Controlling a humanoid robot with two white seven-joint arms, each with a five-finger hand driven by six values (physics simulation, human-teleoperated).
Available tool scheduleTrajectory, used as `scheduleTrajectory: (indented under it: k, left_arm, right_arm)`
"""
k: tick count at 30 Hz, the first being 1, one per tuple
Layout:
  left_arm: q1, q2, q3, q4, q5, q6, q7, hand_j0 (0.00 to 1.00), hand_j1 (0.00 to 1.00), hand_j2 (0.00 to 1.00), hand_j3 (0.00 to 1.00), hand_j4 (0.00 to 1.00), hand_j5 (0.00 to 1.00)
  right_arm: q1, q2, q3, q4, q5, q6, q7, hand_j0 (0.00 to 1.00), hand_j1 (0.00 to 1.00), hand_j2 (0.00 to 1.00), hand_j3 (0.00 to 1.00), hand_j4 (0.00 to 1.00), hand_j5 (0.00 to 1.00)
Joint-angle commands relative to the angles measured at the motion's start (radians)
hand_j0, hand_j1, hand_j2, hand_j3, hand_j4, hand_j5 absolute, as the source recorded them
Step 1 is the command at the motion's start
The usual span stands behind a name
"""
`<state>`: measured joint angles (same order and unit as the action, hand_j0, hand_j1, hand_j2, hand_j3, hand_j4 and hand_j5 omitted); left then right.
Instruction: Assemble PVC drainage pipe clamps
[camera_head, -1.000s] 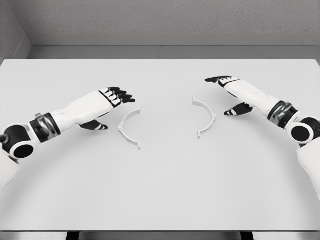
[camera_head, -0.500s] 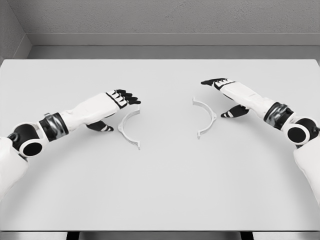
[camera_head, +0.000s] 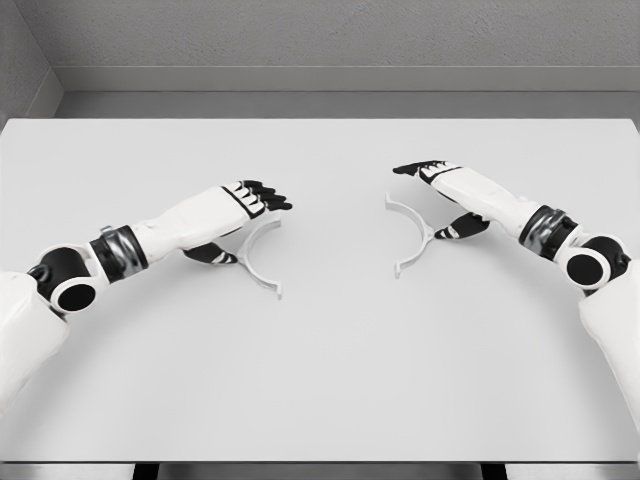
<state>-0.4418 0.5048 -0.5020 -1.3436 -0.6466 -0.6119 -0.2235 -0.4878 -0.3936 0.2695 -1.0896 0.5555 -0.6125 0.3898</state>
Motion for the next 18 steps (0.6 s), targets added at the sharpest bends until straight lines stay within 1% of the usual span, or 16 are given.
scheduleTrajectory:
  k: [1, 11, 18]
  left_arm:
    - [0.0, -0.003, 0.0, 0.0, 0.007, 0.001, -0.005, 1.0, 1.0, 1.0, 1.0, 1.0, 1.0]
    - [0.0, -0.014, 0.0, 0.0, 0.007, 0.001, -0.007, 1.0, 1.0, 1.0, 1.0, 1.0, 1.0]
    - [-0.009, -0.038, 0.0, 0.0, 0.007, 0.001, -0.016, 1.0, 1.0, 1.0, 1.0, 1.0, 1.0]
  right_arm:
    - [0.0, 0.001, 0.0, 0.0, -0.006, 0.002, 0.0, 1.0, 1.0, 1.0, 1.0, 1.0, 1.0]
    - [-0.011, 0.025, 0.011, -0.003, -0.003, 0.002, 0.015, 1.0, 1.0, 1.0, 1.0, 1.0, 1.0]
    - [-0.018, 0.036, 0.02, 0.0, -0.002, 0.002, 0.015, 1.0, 1.0, 1.0, 1.0, 1.0, 1.0]
